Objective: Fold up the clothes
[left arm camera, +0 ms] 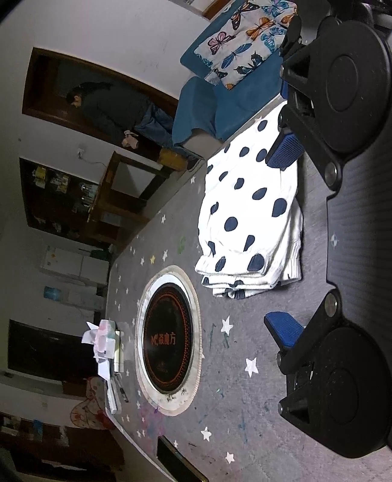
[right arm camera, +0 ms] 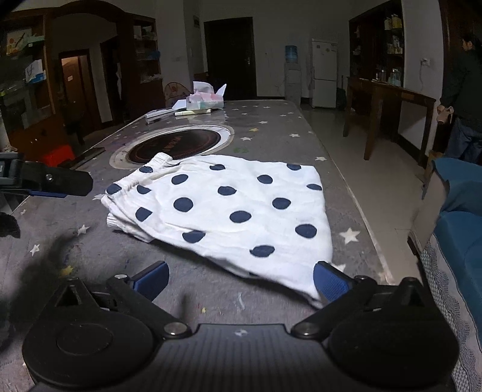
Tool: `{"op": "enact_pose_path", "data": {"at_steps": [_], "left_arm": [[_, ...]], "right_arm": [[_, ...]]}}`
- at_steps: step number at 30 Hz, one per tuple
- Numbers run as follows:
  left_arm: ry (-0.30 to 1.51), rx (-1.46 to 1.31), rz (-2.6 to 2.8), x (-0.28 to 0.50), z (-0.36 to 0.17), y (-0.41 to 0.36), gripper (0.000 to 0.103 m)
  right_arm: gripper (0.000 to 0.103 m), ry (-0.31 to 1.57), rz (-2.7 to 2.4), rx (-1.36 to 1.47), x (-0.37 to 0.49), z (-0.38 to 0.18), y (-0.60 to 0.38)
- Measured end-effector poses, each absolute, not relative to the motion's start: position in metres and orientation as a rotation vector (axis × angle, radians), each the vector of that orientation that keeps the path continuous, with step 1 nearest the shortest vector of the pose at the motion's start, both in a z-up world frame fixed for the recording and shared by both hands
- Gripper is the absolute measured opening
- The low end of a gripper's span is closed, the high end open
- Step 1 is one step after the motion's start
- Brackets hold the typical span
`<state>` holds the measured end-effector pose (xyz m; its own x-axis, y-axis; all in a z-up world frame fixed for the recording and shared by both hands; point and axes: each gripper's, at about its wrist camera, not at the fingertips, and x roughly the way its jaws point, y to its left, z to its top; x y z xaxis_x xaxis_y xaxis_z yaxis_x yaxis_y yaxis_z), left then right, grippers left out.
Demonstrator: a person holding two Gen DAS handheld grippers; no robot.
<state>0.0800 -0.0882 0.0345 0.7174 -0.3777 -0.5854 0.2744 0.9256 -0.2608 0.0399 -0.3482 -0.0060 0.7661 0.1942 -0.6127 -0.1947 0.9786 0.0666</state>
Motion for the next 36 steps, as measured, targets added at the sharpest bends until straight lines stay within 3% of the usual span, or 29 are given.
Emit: {"op": "enact_pose_path", "data": {"at_steps": [36], "left_arm": [[0.765, -0.138, -0.364, 0.022, 0.01, -0.081, 0.103]], "right_arm": [[0.103, 0.672, 0.094, 0.061, -0.001, -0.009, -0.306]]}}
